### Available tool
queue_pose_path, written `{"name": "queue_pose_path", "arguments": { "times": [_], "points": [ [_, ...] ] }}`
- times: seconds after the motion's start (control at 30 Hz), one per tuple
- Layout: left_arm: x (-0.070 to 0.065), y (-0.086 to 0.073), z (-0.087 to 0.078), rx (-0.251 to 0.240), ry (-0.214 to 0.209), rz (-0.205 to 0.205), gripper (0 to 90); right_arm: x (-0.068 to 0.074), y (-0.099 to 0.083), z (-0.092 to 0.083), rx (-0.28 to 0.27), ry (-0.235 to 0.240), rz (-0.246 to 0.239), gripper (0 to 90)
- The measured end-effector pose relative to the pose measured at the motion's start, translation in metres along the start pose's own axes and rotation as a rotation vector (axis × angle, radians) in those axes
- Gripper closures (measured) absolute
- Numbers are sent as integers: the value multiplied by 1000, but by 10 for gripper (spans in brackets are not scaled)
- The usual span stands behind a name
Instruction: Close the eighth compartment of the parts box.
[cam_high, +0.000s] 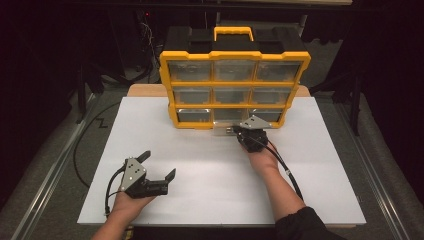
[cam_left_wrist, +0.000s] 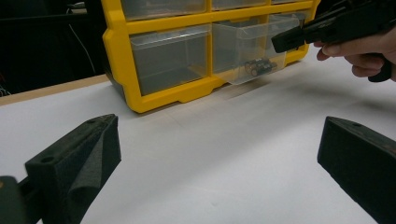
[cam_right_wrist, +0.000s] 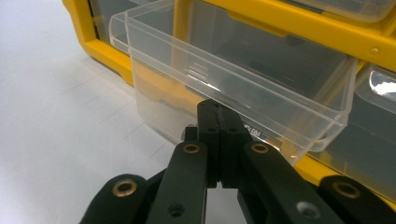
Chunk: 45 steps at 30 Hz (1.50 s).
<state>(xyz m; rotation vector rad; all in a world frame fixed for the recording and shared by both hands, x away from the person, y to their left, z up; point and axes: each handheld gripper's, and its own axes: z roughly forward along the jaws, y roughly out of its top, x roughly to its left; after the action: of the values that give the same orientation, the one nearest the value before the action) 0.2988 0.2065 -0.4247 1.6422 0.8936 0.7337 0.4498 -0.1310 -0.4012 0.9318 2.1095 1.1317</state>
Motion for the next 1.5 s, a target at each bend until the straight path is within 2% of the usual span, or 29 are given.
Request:
{"name": "queue_pose_path", "arguments": {
  "times": [0.4,1.1,1.13,1.17,1.3,1.37,1.5],
  "points": [
    [1,0,-1,-1,0,-3,4,-5,7,12,8,-26,-3,900],
    [2,0,-2,-4,0,-6,4,-16,20,36,26,-76,16,900],
    [3,0,-2,-5,-1,-6,4,-16,20,37,29,-79,29,900],
    [3,0,-2,-5,-2,-6,4,-17,21,39,27,-83,18,900],
    [3,0,-3,-6,-2,-8,4,-20,21,41,23,-71,50,900],
    [3,0,-3,-8,-2,-9,4,-19,22,42,26,-76,34,900],
    [3,0,-3,-7,-3,-8,4,-18,22,41,32,-80,33,900]
  ]
}}
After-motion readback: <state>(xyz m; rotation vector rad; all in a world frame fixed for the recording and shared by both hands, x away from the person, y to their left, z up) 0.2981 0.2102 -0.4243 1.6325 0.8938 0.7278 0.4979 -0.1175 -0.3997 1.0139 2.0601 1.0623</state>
